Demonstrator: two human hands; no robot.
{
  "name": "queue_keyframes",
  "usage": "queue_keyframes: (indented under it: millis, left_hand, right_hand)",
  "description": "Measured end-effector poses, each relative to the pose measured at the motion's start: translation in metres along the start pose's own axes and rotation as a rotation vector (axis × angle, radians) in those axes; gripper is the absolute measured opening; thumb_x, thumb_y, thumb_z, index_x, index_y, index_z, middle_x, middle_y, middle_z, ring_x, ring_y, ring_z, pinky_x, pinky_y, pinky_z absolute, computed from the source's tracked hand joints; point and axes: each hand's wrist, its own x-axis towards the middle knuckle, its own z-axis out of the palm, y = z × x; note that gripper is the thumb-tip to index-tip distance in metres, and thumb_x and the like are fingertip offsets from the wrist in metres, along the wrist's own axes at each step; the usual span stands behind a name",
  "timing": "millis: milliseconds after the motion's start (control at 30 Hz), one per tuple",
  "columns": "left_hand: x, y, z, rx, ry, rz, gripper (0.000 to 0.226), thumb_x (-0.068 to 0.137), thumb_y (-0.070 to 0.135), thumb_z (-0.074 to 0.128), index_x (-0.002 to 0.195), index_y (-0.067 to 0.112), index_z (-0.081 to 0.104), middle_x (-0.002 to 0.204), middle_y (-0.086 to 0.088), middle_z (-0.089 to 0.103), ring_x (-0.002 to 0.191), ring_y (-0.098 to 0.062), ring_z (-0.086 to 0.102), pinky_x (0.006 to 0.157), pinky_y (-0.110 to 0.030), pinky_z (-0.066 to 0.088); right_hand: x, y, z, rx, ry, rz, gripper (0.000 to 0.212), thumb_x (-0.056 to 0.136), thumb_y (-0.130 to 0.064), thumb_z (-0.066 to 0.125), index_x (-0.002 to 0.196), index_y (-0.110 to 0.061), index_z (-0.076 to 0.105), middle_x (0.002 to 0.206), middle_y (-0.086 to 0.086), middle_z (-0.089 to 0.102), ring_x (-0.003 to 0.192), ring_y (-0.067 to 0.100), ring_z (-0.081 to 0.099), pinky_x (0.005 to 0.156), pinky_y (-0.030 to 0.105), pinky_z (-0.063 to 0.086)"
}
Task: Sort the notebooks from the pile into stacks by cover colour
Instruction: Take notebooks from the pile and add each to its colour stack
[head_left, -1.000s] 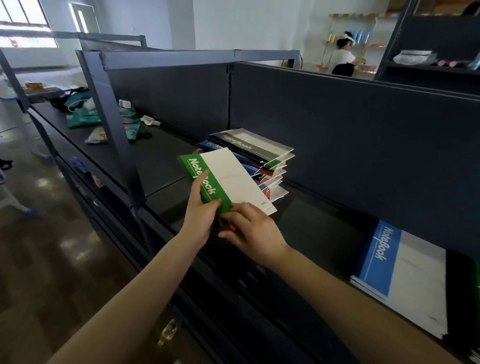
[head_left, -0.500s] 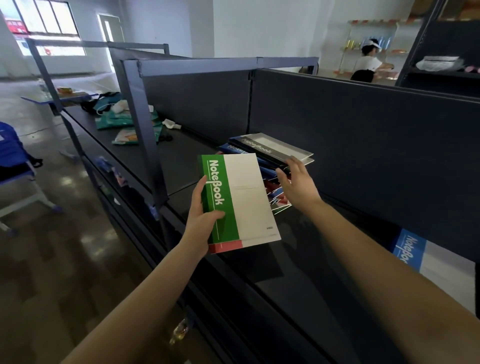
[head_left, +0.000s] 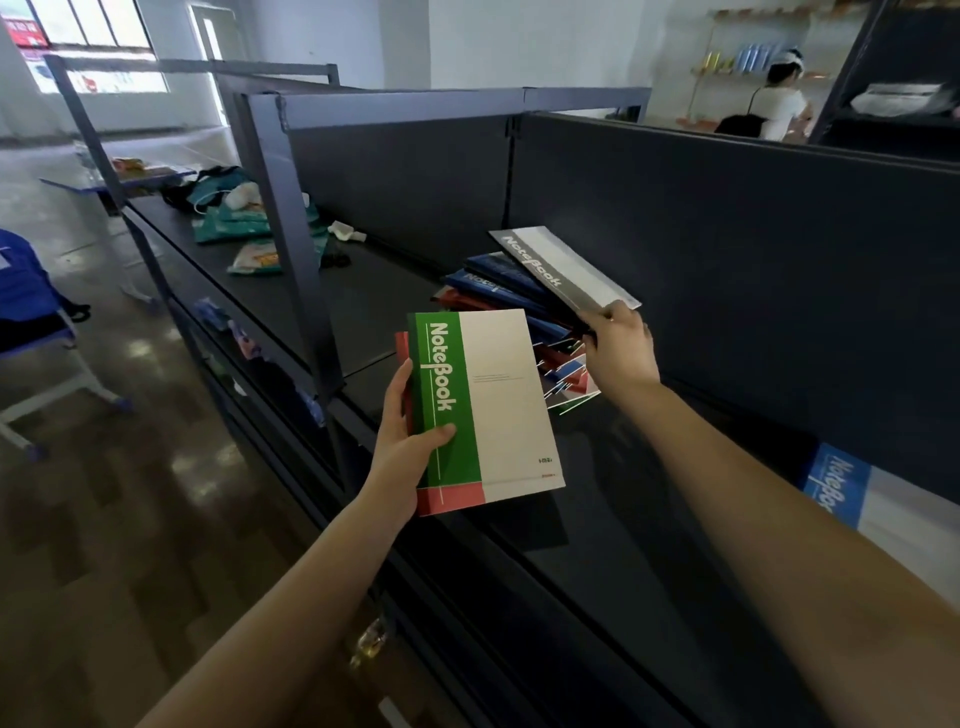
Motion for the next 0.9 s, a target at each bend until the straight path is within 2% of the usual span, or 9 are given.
queue_keyframes:
  millis: [133, 233, 500, 600, 667, 700, 767, 833, 900]
  left_hand:
    - [0.0, 0.0, 0.002, 0.034, -0.012, 0.018, 0.079, 0.081, -0.008, 0.065, 0.131, 0.047, 0.037, 0.112, 0.012, 0.057, 0.1, -0.014, 0.063, 0.07, -0.03, 0.054]
    - [0.001, 0.001, -0.001, 0.066, -0.026, 0.038, 0.08, 0.081, -0.005, 0.067, 0.135, 0.045, 0.036, 0.113, 0.011, 0.059, 0.101, -0.014, 0.063, 0.074, -0.032, 0.055]
    - [-0.001, 0.0, -0.003, 0.062, 0.009, 0.043, 0.077, 0.083, -0.001, 0.068, 0.138, 0.042, 0.036, 0.108, 0.014, 0.056, 0.098, -0.014, 0.063, 0.07, -0.029, 0.055]
    - [-0.002, 0.0, 0.0, 0.046, 0.025, 0.067, 0.07, 0.085, 0.004, 0.068, 0.136, 0.042, 0.039, 0.106, 0.017, 0.057, 0.092, -0.008, 0.065, 0.065, -0.022, 0.056]
    - [-0.002, 0.001, 0.003, 0.034, 0.042, 0.083, 0.062, 0.087, 0.011, 0.068, 0.135, 0.04, 0.041, 0.104, 0.019, 0.057, 0.085, -0.001, 0.065, 0.06, -0.017, 0.054]
    - [-0.002, 0.001, 0.004, 0.029, 0.049, 0.091, 0.06, 0.087, 0.015, 0.067, 0.134, 0.039, 0.041, 0.105, 0.019, 0.056, 0.086, -0.001, 0.065, 0.06, -0.017, 0.054]
    - [-0.001, 0.001, 0.005, 0.036, 0.045, 0.103, 0.059, 0.086, 0.02, 0.068, 0.135, 0.039, 0.041, 0.111, 0.016, 0.055, 0.095, -0.005, 0.062, 0.065, -0.019, 0.054]
    - [-0.002, -0.002, 0.007, 0.075, 0.026, 0.112, 0.061, 0.085, 0.02, 0.069, 0.135, 0.038, 0.041, 0.112, 0.015, 0.053, 0.097, -0.004, 0.059, 0.066, -0.017, 0.052]
    - [-0.004, -0.006, 0.008, 0.101, 0.017, 0.102, 0.064, 0.084, 0.012, 0.07, 0.136, 0.037, 0.041, 0.109, 0.016, 0.053, 0.094, -0.002, 0.057, 0.063, -0.016, 0.051]
  right_hand:
    - [0.005, -0.002, 0.002, 0.072, 0.002, 0.043, 0.033, 0.095, -0.008, 0.05, 0.127, -0.014, 0.055, 0.131, 0.011, 0.051, 0.124, 0.029, 0.046, 0.108, 0.05, 0.034]
    - [0.009, -0.001, 0.001, 0.073, 0.044, 0.042, 0.024, 0.096, -0.011, 0.048, 0.118, -0.017, 0.056, 0.116, 0.011, 0.06, 0.107, 0.029, 0.056, 0.102, 0.045, 0.039]
    - [-0.029, -0.029, -0.004, 0.159, 0.246, -0.285, 0.019, 0.089, -0.018, 0.053, 0.098, -0.01, 0.068, 0.096, 0.007, 0.068, 0.096, 0.027, 0.062, 0.106, 0.058, 0.033]
    - [-0.06, -0.047, 0.002, 0.182, 0.26, -0.387, 0.027, 0.089, -0.026, 0.048, 0.094, -0.009, 0.069, 0.095, 0.01, 0.067, 0.097, 0.025, 0.063, 0.109, 0.054, 0.03]
    - [-0.082, -0.06, 0.006, 0.183, 0.304, -0.493, 0.023, 0.088, -0.025, 0.053, 0.091, -0.01, 0.071, 0.088, 0.009, 0.067, 0.085, 0.024, 0.066, 0.097, 0.049, 0.047]
    - [-0.093, -0.065, 0.007, 0.201, 0.318, -0.539, 0.022, 0.088, -0.026, 0.056, 0.089, -0.012, 0.072, 0.085, 0.007, 0.067, 0.076, 0.023, 0.067, 0.081, 0.043, 0.056]
    - [-0.114, -0.073, 0.007, 0.251, 0.301, -0.623, 0.021, 0.089, -0.026, 0.057, 0.088, -0.014, 0.073, 0.08, 0.002, 0.068, 0.064, 0.017, 0.066, 0.052, 0.03, 0.054]
    - [-0.129, -0.077, 0.01, 0.251, 0.27, -0.697, 0.019, 0.089, -0.024, 0.057, 0.09, -0.014, 0.073, 0.08, -0.002, 0.069, 0.059, 0.013, 0.064, 0.045, 0.025, 0.049]
    - [-0.137, -0.077, 0.014, 0.266, 0.214, -0.731, 0.019, 0.091, -0.025, 0.056, 0.094, -0.014, 0.072, 0.087, -0.003, 0.071, 0.063, 0.012, 0.066, 0.047, 0.025, 0.05]
